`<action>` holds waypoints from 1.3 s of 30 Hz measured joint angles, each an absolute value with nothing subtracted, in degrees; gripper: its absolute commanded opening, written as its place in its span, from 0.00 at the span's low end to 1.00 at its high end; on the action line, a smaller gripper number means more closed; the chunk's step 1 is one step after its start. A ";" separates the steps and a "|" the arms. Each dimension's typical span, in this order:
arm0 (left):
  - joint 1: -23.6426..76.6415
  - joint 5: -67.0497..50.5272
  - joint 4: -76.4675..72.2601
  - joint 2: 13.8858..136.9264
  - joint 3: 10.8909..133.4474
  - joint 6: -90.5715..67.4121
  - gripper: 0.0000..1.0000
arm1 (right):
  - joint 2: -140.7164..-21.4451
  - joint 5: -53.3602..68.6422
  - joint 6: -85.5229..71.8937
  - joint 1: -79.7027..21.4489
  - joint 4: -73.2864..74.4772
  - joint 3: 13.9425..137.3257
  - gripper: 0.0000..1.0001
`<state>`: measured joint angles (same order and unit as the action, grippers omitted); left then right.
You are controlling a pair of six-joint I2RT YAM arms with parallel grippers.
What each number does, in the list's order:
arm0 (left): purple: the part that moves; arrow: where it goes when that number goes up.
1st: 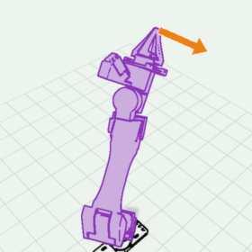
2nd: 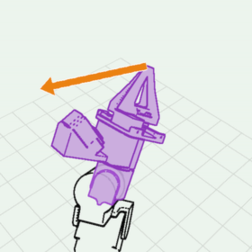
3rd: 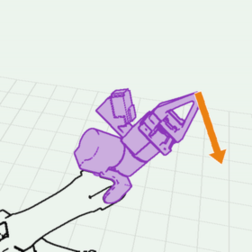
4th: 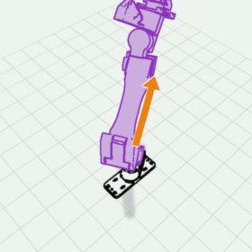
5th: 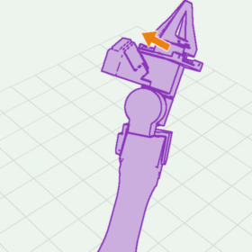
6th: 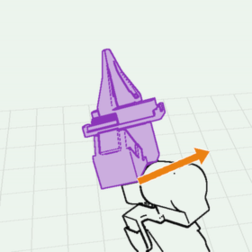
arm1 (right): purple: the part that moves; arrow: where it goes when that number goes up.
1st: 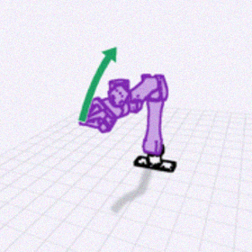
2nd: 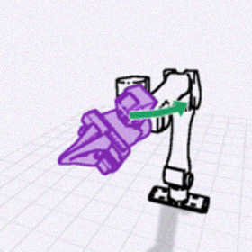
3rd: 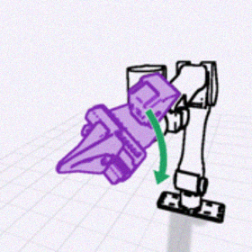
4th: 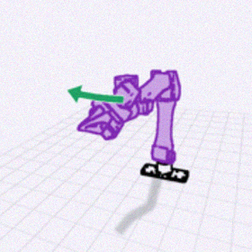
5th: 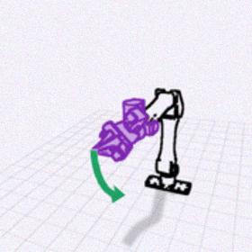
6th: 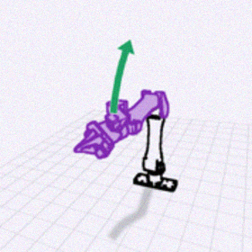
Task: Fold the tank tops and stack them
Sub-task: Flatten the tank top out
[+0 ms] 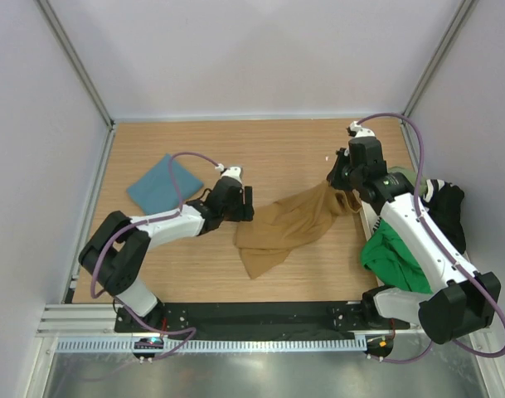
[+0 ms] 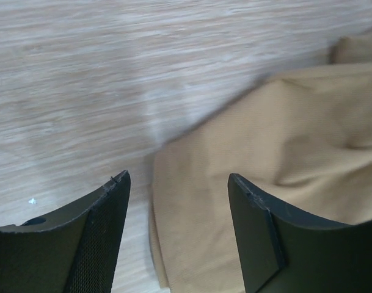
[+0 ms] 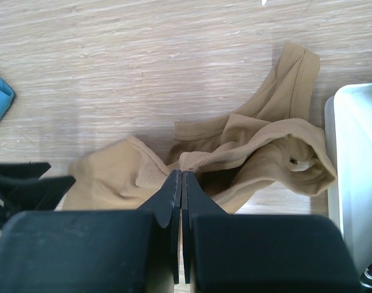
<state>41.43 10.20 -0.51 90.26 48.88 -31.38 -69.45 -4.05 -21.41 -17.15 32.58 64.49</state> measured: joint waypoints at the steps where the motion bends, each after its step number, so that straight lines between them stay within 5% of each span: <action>1: 40.25 9.34 0.12 91.57 49.63 -31.86 0.64 | -69.32 -3.92 -21.41 -17.15 32.53 64.23 0.01; 11: 33.89 -5.54 -0.69 99.90 53.01 -35.97 0.58 | -68.36 -3.25 -21.41 -17.15 32.16 61.65 0.01; 15: 34.11 -11.57 -2.35 101.95 53.58 -36.45 0.40 | -68.12 -3.20 -21.41 -17.12 32.05 61.12 0.01; 18: 34.11 -14.61 -3.11 103.44 54.02 -37.08 0.02 | -68.12 -3.05 -21.41 -17.12 31.90 60.95 0.01; 19: 34.11 -15.22 -3.05 103.81 54.04 -37.08 0.00 | -68.12 -3.01 -21.41 -17.12 31.79 60.93 0.01; 29: 32.88 -8.40 -0.32 93.01 53.17 -37.12 0.00 | -72.58 -3.31 -22.39 -16.95 31.83 65.17 0.01; 35: 24.73 -4.45 8.88 90.37 69.87 -39.09 0.00 | -87.68 -3.46 -23.73 -14.70 37.78 93.19 0.01; 39: 21.43 1.13 16.88 83.77 80.99 -37.52 0.00 | -87.70 -0.32 -23.99 -14.04 38.63 106.56 0.01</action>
